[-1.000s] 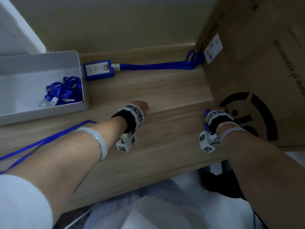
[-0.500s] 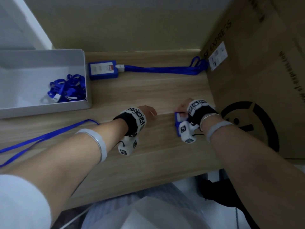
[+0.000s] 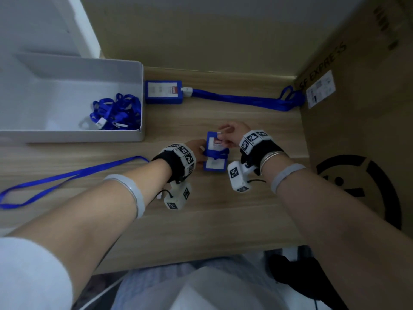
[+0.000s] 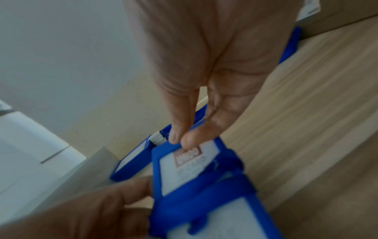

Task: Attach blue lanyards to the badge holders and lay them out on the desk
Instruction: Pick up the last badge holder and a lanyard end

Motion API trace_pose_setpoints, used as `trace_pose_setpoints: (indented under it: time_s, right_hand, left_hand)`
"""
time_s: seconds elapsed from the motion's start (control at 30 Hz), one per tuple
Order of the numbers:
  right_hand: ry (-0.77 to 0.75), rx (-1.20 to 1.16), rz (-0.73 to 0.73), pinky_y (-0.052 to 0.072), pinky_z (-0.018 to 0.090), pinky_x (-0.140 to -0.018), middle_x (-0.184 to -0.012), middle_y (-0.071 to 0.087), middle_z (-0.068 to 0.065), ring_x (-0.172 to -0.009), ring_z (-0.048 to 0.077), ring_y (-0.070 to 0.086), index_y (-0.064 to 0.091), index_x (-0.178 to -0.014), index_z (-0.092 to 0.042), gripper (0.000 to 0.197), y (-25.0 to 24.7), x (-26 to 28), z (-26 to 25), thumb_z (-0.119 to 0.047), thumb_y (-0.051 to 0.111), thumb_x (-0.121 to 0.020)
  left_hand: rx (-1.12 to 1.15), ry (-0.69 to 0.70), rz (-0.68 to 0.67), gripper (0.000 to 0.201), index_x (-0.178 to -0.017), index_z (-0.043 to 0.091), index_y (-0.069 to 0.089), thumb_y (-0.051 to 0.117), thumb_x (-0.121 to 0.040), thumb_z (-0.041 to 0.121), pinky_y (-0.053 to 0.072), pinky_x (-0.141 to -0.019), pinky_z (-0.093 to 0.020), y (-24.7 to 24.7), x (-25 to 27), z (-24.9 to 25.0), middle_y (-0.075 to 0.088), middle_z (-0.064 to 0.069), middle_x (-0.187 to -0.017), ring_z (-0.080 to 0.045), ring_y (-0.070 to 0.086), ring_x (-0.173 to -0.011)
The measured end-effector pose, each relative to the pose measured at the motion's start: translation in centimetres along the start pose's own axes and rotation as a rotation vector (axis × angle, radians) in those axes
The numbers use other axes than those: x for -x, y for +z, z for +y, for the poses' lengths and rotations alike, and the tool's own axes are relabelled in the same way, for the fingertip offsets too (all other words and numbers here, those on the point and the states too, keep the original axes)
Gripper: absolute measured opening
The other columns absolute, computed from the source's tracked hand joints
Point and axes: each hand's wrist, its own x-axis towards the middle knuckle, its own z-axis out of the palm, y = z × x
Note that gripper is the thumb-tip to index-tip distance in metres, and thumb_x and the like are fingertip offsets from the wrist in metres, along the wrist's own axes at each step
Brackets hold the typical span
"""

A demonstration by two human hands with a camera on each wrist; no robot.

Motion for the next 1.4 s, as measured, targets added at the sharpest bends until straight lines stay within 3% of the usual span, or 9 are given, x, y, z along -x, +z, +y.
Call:
trace_pose_setpoints:
  time_s: [0.17, 0.43, 0.67, 0.8, 0.93, 1.03, 1.2, 1.3, 1.4]
  right_hand:
    - [-0.164, 0.376, 0.086, 0.048, 0.032, -0.083, -0.107, 0.05, -0.003, -0.099, 0.016, 0.053, 0.064, -0.109, -0.021, 0.035, 0.3, 0.1, 0.0, -0.011, 0.073, -0.077]
    - [-0.301, 0.691, 0.092, 0.042, 0.031, -0.094, -0.12, 0.053, 0.007, -0.111, 0.024, 0.053, 0.07, -0.097, -0.014, 0.017, 1.8, 0.1, 0.4, -0.018, 0.071, -0.08]
    - [-0.096, 0.281, 0.092, 0.053, 0.036, -0.088, -0.1, 0.061, 0.017, -0.088, 0.023, 0.06, 0.059, -0.087, -0.006, 0.01, 2.3, -0.7, 1.0, -0.005, 0.052, -0.093]
    - [-0.014, 0.2, 0.152, 0.053, 0.046, -0.091, -0.091, 0.058, 0.011, -0.101, 0.036, 0.065, 0.046, -0.065, -0.024, 0.032, 1.7, -1.3, 1.3, -0.006, 0.054, -0.091]
    - [0.05, 0.177, 0.263, 0.055, 0.044, -0.086, -0.103, 0.061, 0.017, -0.094, 0.031, 0.065, 0.051, -0.079, -0.011, 0.015, 0.5, -1.5, 1.3, -0.003, 0.055, -0.09]
    - [0.068, 0.453, 0.318, 0.053, 0.044, -0.089, -0.106, 0.063, 0.019, -0.097, 0.035, 0.063, 0.053, -0.091, -0.009, 0.004, -1.4, -0.9, 1.1, -0.006, 0.05, -0.092]
    - [0.263, 1.03, 0.206, 0.051, 0.032, -0.074, -0.071, 0.051, 0.009, -0.078, 0.028, 0.06, 0.051, -0.069, -0.002, 0.02, -3.6, 1.8, 1.8, -0.007, 0.06, -0.087]
    - [0.28, 1.092, 0.081, 0.053, 0.037, -0.083, -0.091, 0.057, 0.012, -0.097, 0.032, 0.063, 0.054, -0.087, -0.004, 0.005, -3.3, 2.4, 2.7, -0.007, 0.059, -0.087]
    - [0.167, 0.844, 0.148, 0.05, 0.038, -0.087, -0.111, 0.059, 0.016, -0.111, 0.035, 0.058, 0.053, -0.118, -0.007, 0.029, -2.6, 0.8, 3.0, -0.01, 0.057, -0.089]
  left_hand:
    - [0.181, -0.06, -0.018, 0.047, -0.135, -0.003, 0.037, 0.047, -0.09, -0.01, 0.044, -0.088, -0.038, -1.5, 0.0, -0.8, 0.05, -0.025, -0.128, -0.04, 0.051, -0.119]
    - [0.229, -0.09, 0.027, 0.048, -0.136, -0.002, 0.034, 0.044, -0.09, -0.011, 0.04, -0.104, -0.052, -2.4, -0.2, -1.4, 0.044, -0.024, -0.139, -0.041, 0.047, -0.126]
    - [0.018, -0.025, 0.04, 0.049, -0.137, -0.001, 0.034, 0.046, -0.09, -0.008, 0.041, -0.102, -0.053, -3.3, -0.2, -2.4, 0.046, -0.028, -0.135, -0.041, 0.048, -0.123]
    - [-0.185, 0.054, -0.012, 0.044, -0.132, -0.001, 0.04, 0.043, -0.089, -0.009, 0.04, -0.079, -0.029, -3.7, 0.0, -2.5, 0.054, -0.026, -0.122, -0.037, 0.054, -0.113]
    - [-0.296, 0.08, -0.043, 0.049, -0.135, 0.006, 0.037, 0.046, -0.089, -0.008, 0.042, -0.064, -0.024, -4.0, 0.2, -3.0, 0.054, -0.016, -0.109, -0.022, 0.051, -0.096]
    - [-0.429, 0.038, -0.007, 0.037, -0.128, -0.002, 0.046, 0.047, -0.09, -0.003, 0.043, -0.08, -0.03, -4.4, 0.3, -3.2, 0.054, -0.022, -0.128, -0.031, 0.054, -0.114]
    - [-0.522, 0.031, -0.034, 0.044, -0.138, -0.001, 0.04, 0.037, -0.094, -0.006, 0.042, -0.084, -0.028, -5.5, 0.3, -3.3, 0.048, -0.016, -0.134, -0.026, 0.048, -0.122]
    - [-0.511, 0.07, -0.055, 0.058, -0.144, 0.016, 0.033, 0.034, -0.093, -0.011, 0.034, -0.106, -0.032, -5.9, 0.3, -3.8, 0.036, -0.01, -0.149, -0.027, 0.038, -0.134]
    - [-0.472, 0.142, -0.037, 0.065, -0.146, 0.019, 0.024, 0.034, -0.09, -0.013, 0.041, -0.094, -0.029, -5.4, 0.3, -3.7, 0.046, -0.017, -0.139, -0.031, 0.048, -0.124]
